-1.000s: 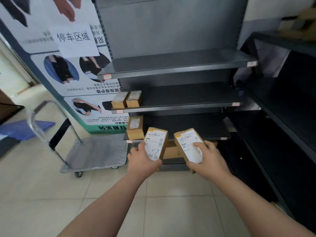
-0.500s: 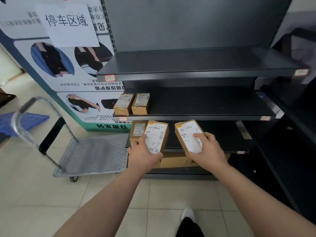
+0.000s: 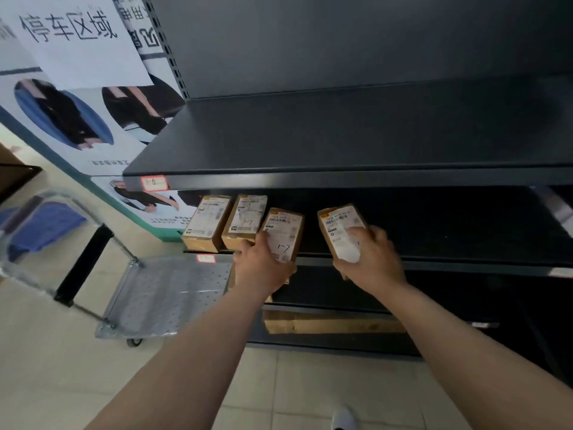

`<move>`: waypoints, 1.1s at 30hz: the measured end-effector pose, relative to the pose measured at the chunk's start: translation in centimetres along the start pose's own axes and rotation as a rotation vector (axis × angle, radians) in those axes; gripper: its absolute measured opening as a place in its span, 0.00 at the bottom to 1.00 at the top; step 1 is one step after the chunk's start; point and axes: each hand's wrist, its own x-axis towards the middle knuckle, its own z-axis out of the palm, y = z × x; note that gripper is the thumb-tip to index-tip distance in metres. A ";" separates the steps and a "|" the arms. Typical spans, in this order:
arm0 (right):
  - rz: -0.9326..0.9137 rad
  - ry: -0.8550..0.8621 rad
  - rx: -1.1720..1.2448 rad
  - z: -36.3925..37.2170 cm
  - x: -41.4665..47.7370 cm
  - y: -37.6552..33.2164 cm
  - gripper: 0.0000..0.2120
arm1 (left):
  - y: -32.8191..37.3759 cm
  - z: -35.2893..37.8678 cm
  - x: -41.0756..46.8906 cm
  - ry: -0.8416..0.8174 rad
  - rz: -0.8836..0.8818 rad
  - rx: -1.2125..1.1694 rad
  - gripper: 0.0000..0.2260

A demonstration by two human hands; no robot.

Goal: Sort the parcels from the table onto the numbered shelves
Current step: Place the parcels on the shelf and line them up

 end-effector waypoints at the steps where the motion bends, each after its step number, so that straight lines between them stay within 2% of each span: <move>1: -0.022 0.007 0.004 0.3 0.9 0.2 0.35 | 0.3 0.5 0.8 0.006 0.018 0.000 0.37; 4: -0.037 -0.074 0.037 1.4 2.7 0.7 0.35 | 0.9 1.8 2.4 0.051 0.089 0.018 0.32; 8: -0.074 -0.205 0.016 2.6 2.9 1.0 0.39 | 1.0 2.8 3.6 0.054 0.232 0.151 0.33; 12: -0.101 -0.179 -0.075 2.9 3.3 0.4 0.36 | 0.7 2.8 5.0 0.050 0.290 0.237 0.33; 20: -0.042 -0.189 -0.158 4.5 4.6 -2.3 0.37 | 0.3 2.0 6.4 0.036 0.340 0.281 0.32; 25: -0.058 -0.074 -0.176 3.8 3.4 -2.8 0.40 | 0.1 1.4 5.9 0.059 0.435 0.244 0.32; 33: -0.024 0.001 -0.389 1.6 -0.7 -3.1 0.31 | 1.0 -1.1 4.6 0.002 0.683 0.372 0.23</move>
